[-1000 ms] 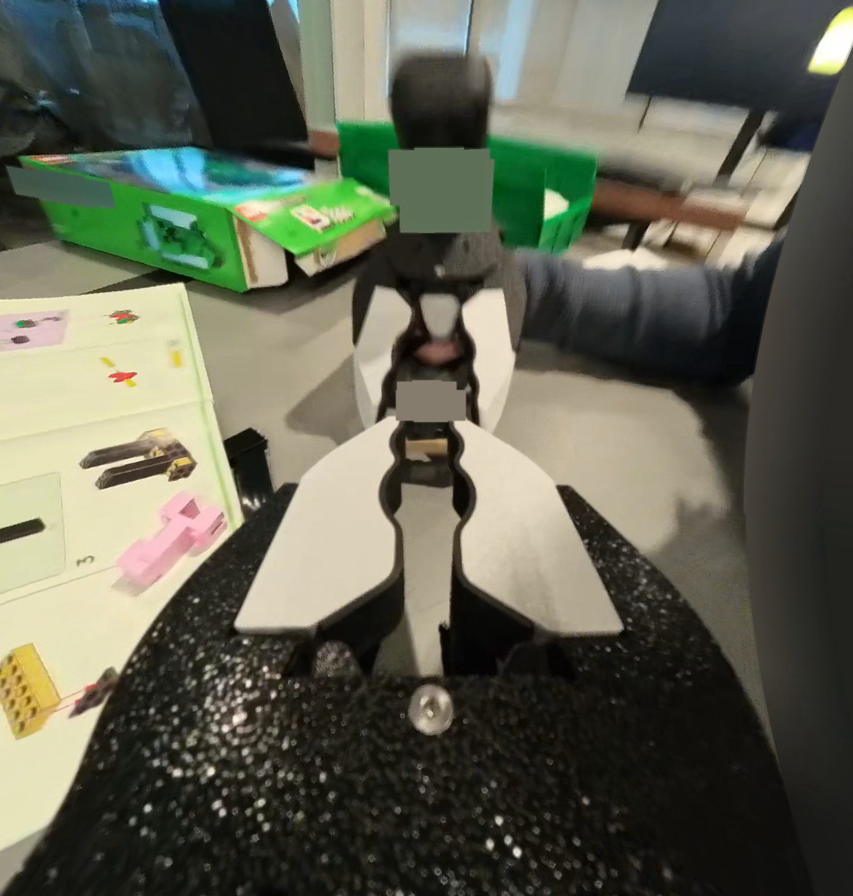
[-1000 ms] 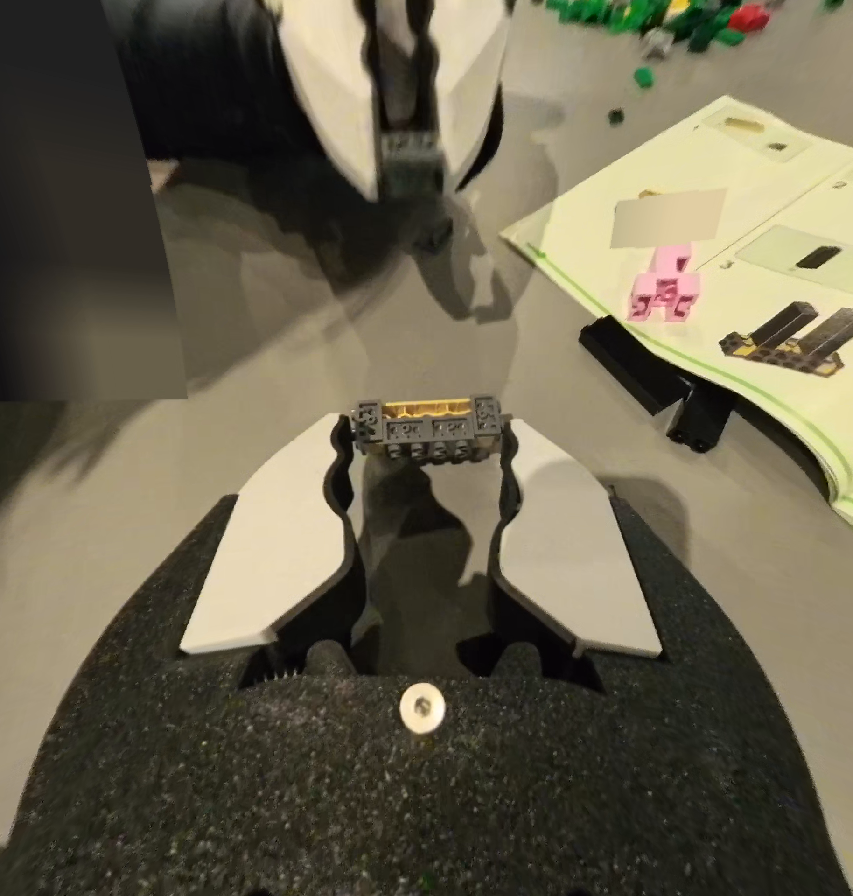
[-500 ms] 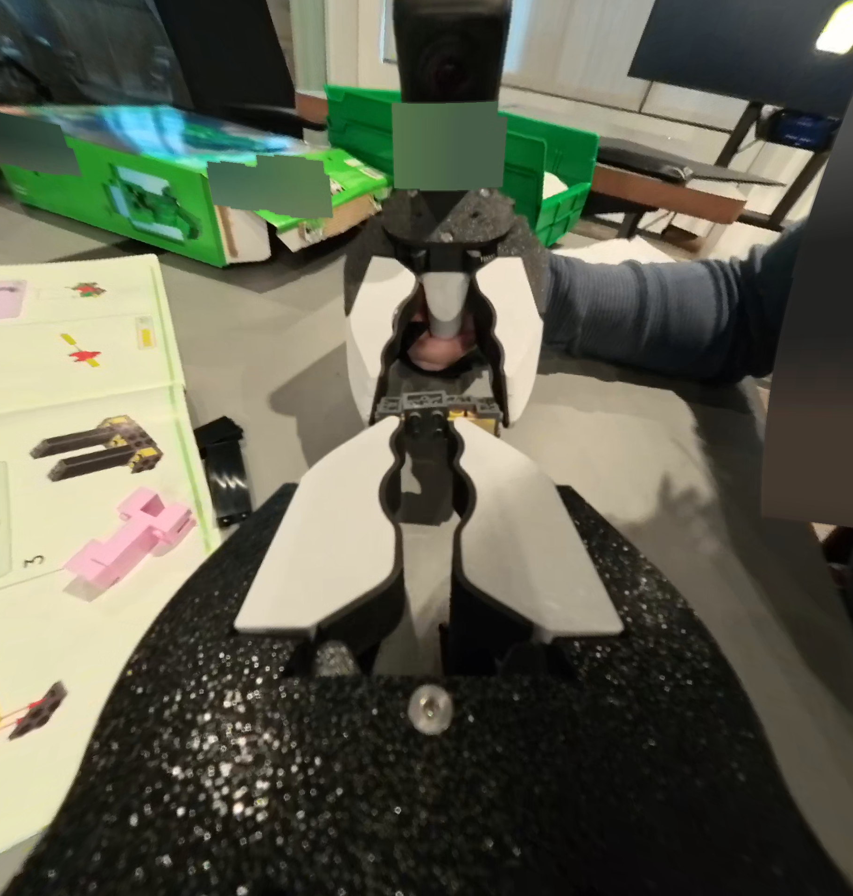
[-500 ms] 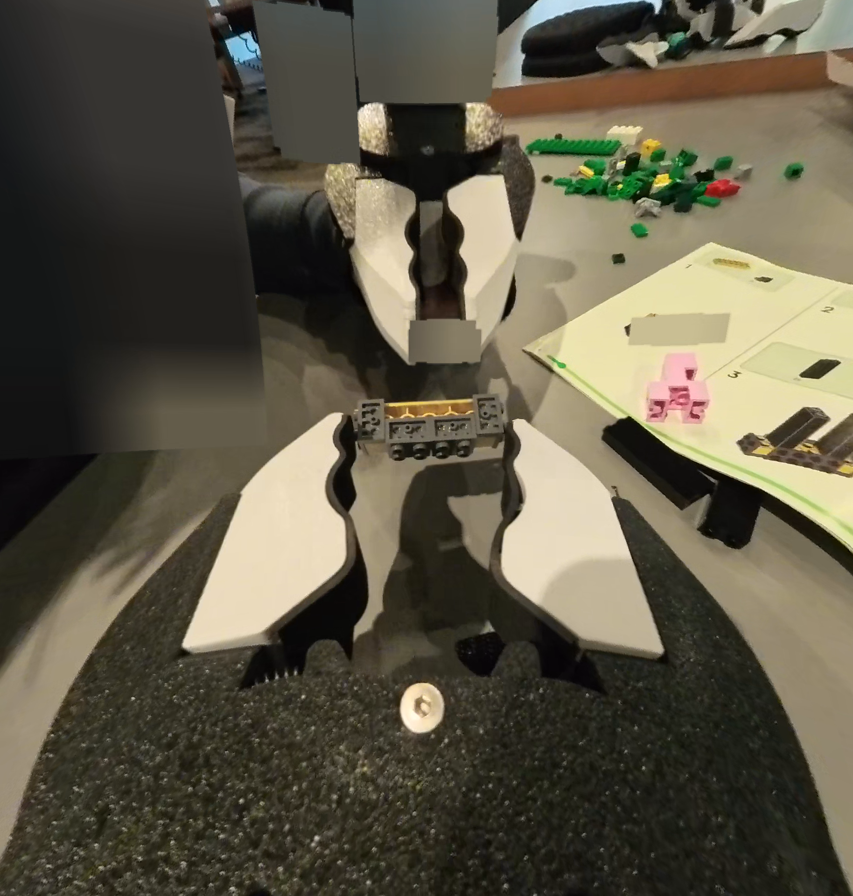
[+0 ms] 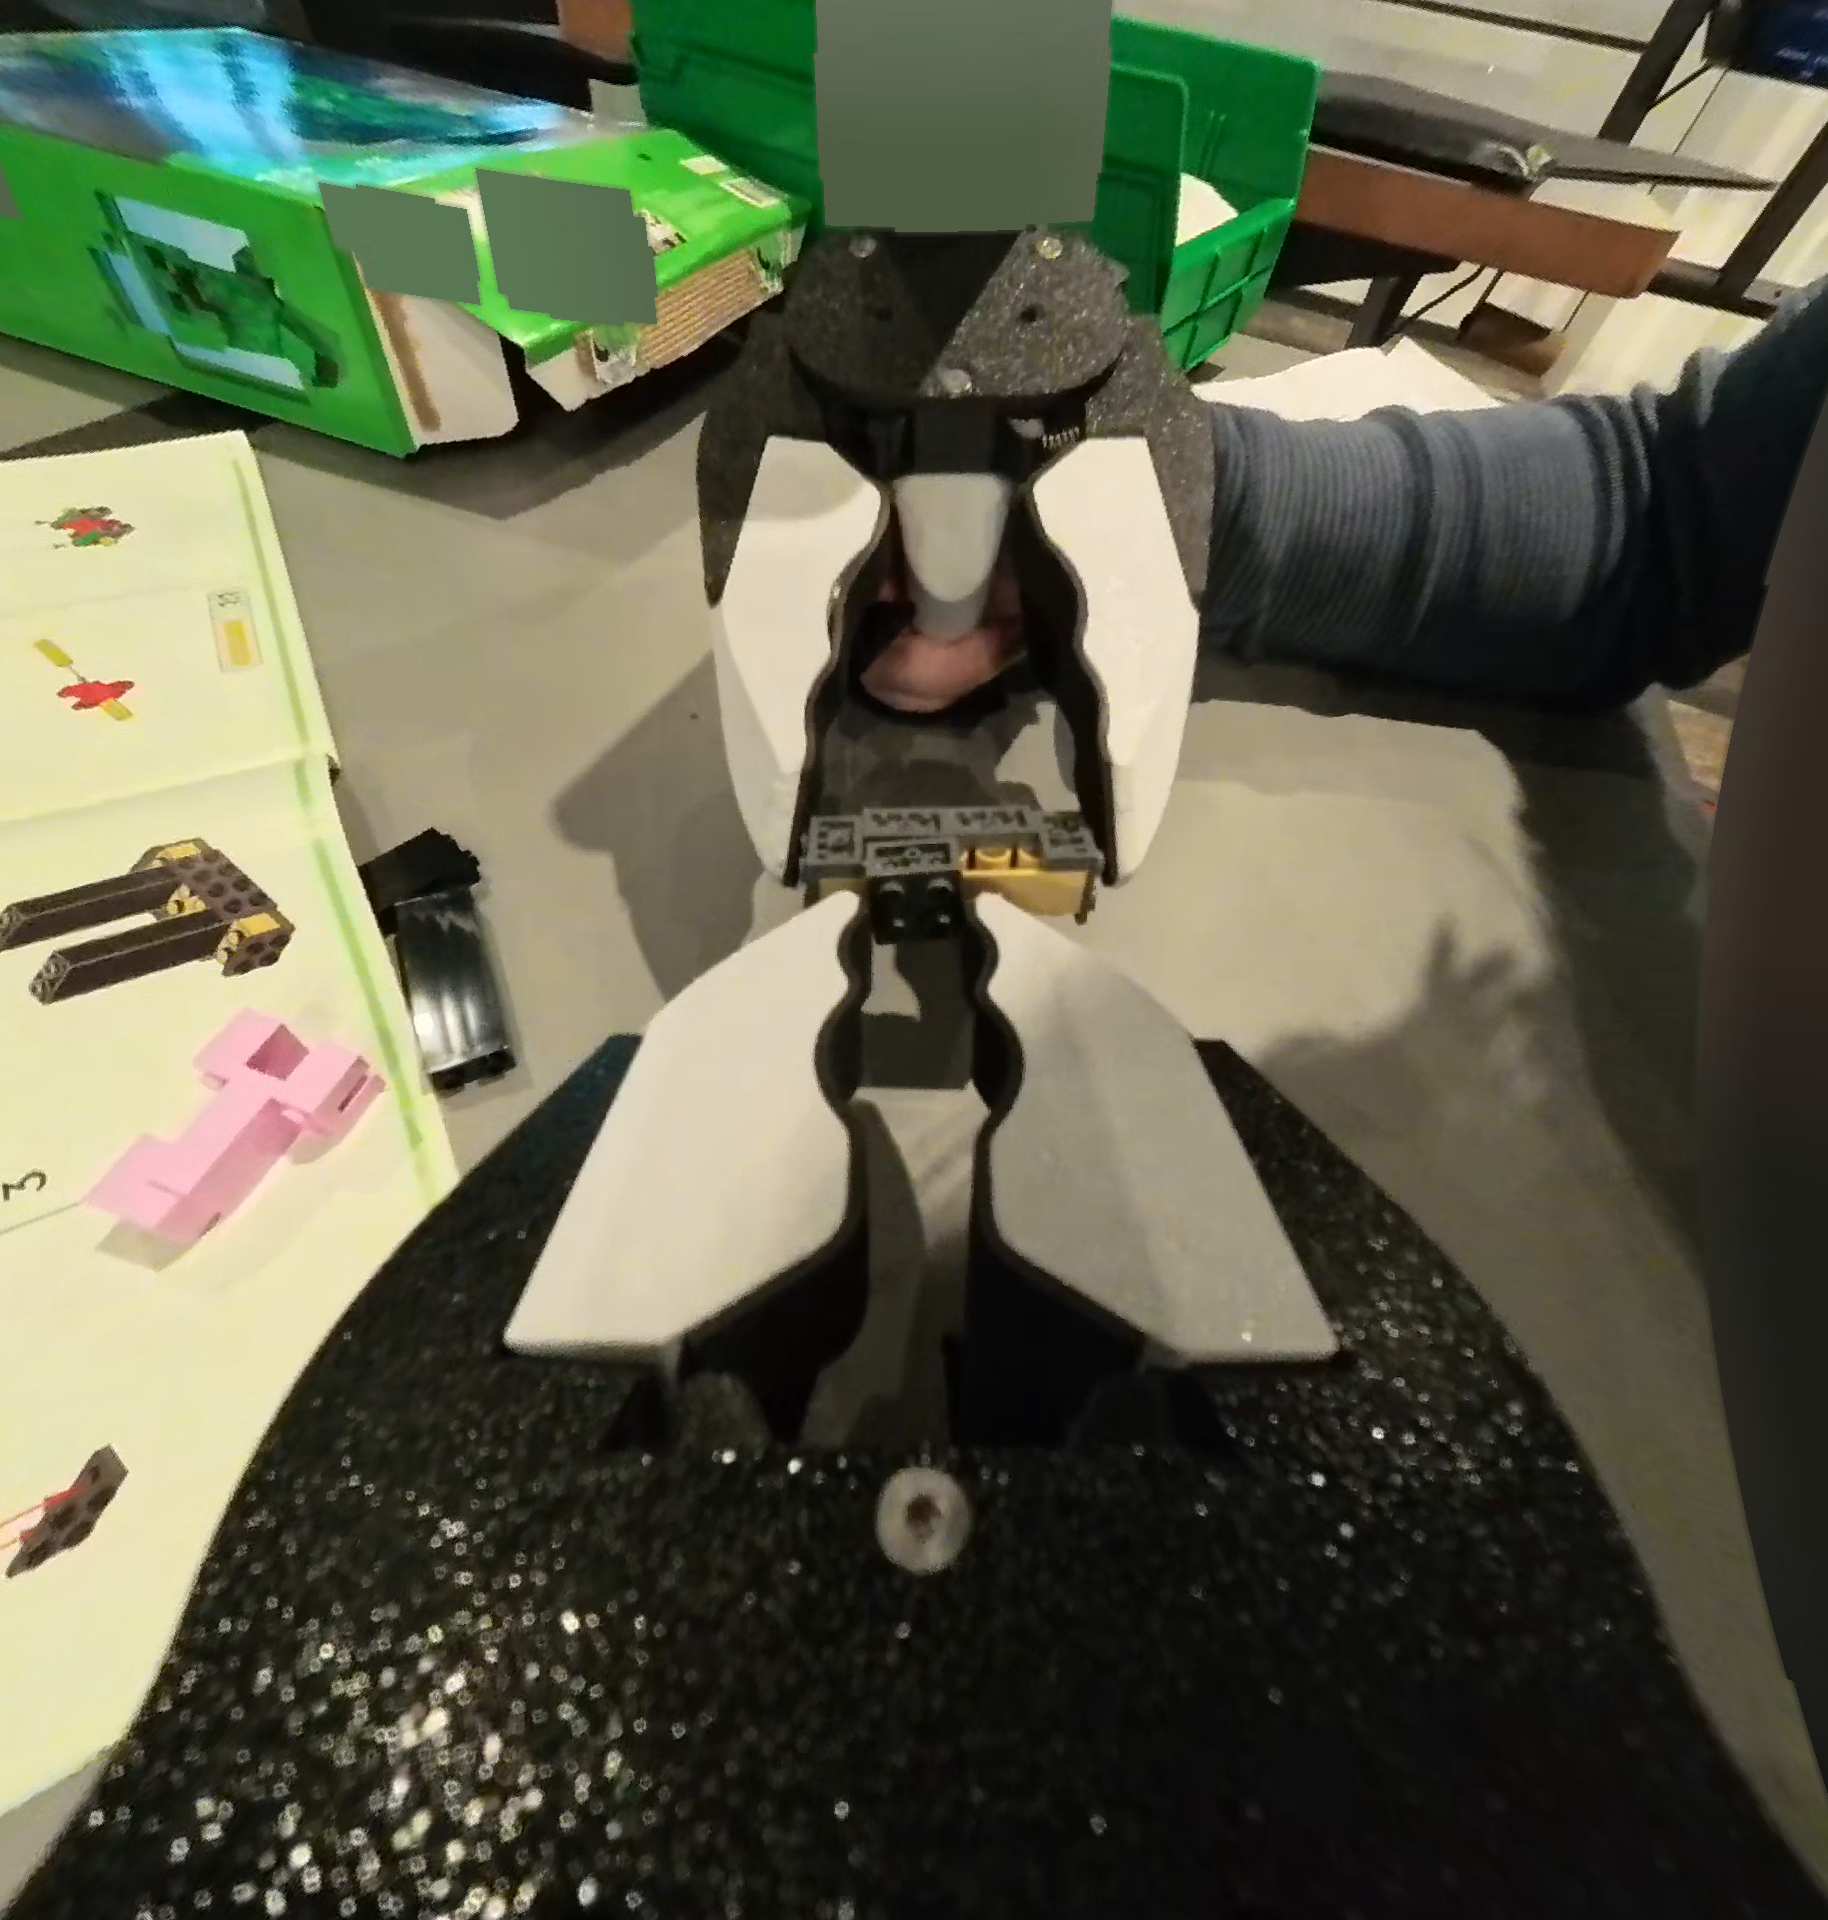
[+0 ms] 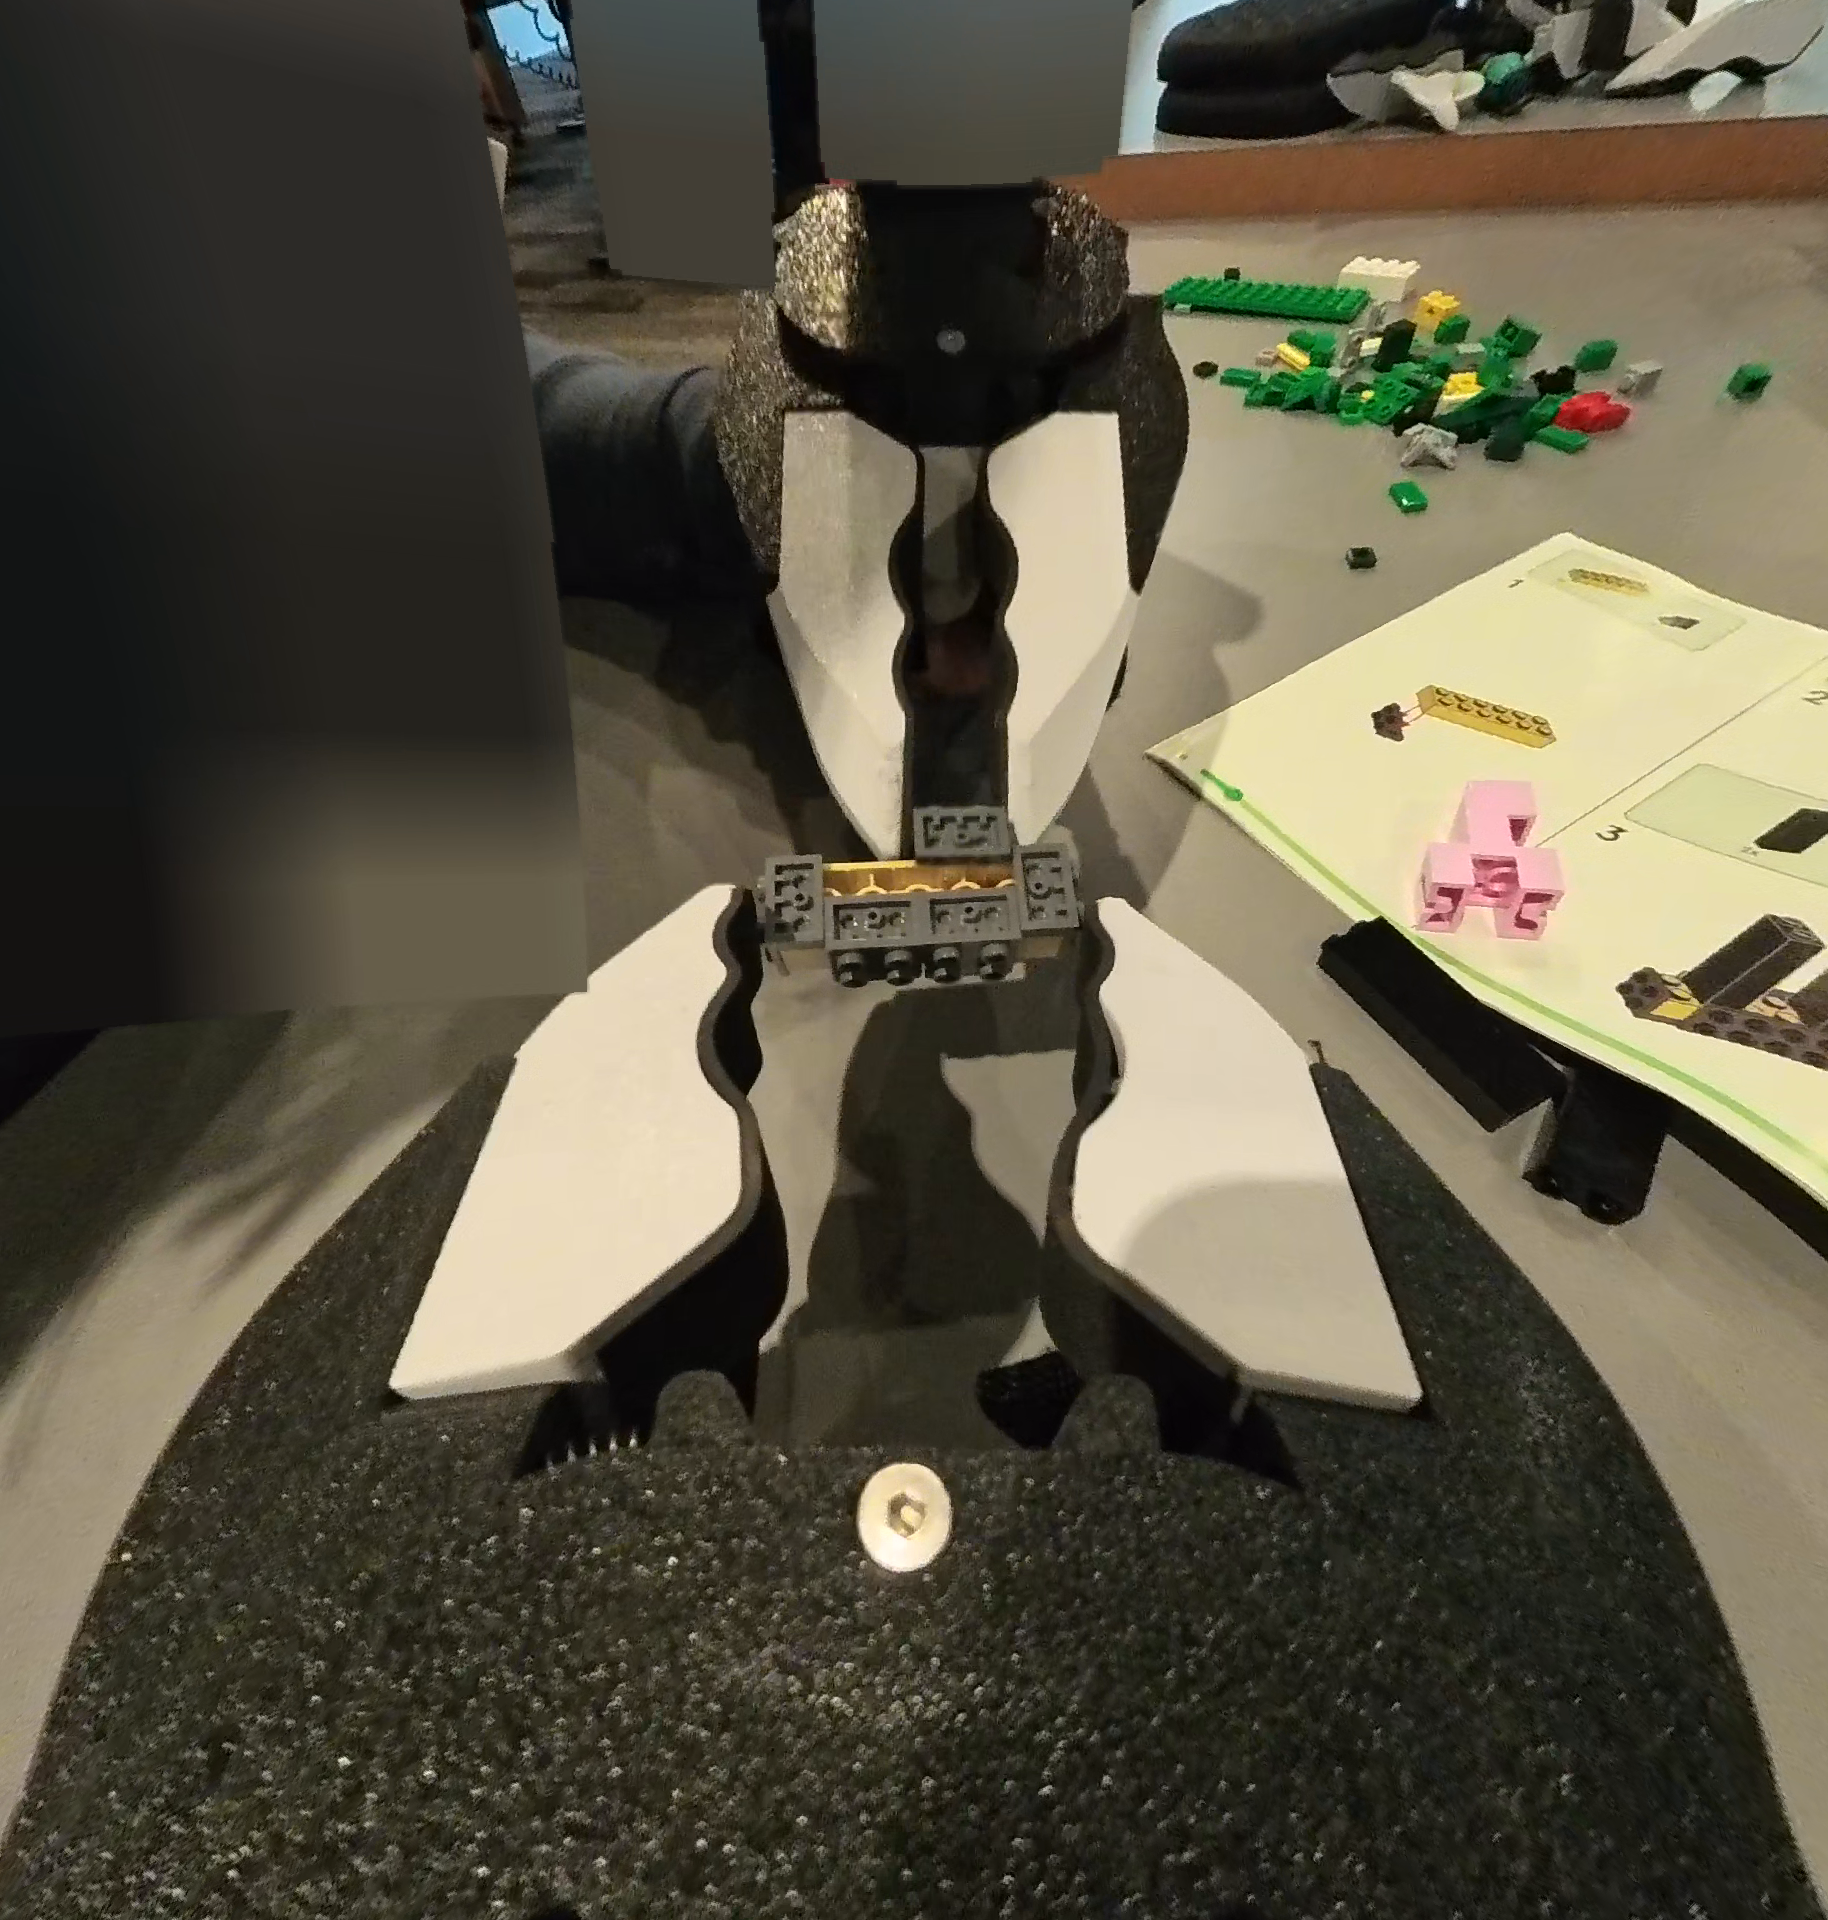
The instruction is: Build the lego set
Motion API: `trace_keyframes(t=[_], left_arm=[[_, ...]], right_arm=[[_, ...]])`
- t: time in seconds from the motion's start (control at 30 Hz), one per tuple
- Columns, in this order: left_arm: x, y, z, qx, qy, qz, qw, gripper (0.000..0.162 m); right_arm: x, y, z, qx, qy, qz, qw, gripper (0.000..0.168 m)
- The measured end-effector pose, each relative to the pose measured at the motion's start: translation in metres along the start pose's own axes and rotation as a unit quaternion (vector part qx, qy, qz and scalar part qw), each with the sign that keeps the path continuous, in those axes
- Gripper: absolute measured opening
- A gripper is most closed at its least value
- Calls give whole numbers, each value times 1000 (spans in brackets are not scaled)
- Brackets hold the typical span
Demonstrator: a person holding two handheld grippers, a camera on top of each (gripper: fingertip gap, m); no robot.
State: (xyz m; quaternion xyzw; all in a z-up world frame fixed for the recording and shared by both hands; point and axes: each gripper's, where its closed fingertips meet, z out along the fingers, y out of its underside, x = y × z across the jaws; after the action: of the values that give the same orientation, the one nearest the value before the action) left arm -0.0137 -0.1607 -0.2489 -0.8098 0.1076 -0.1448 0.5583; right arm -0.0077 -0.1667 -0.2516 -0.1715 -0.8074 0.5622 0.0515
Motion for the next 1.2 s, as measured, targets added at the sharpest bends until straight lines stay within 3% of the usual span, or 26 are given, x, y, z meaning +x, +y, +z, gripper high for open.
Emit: trace_keyframes(t=[0.4,0.7,1.1,1.2], left_arm=[[-2,16,4,-60,-14,7,998,16],[-2,13,3,-52,-13,2,999,16],[-2,-8,-8,10,-15,11,1000,16],[-6,2,-8,-25,-23,3,999,16]], right_arm=[[0,9,6,-38,7,-8,999,58],[1,7,6,-31,8,-2,999,58],[4,-14,-8,66,4,24,998,58],[6,-20,-15,96,4,35,995,58]])
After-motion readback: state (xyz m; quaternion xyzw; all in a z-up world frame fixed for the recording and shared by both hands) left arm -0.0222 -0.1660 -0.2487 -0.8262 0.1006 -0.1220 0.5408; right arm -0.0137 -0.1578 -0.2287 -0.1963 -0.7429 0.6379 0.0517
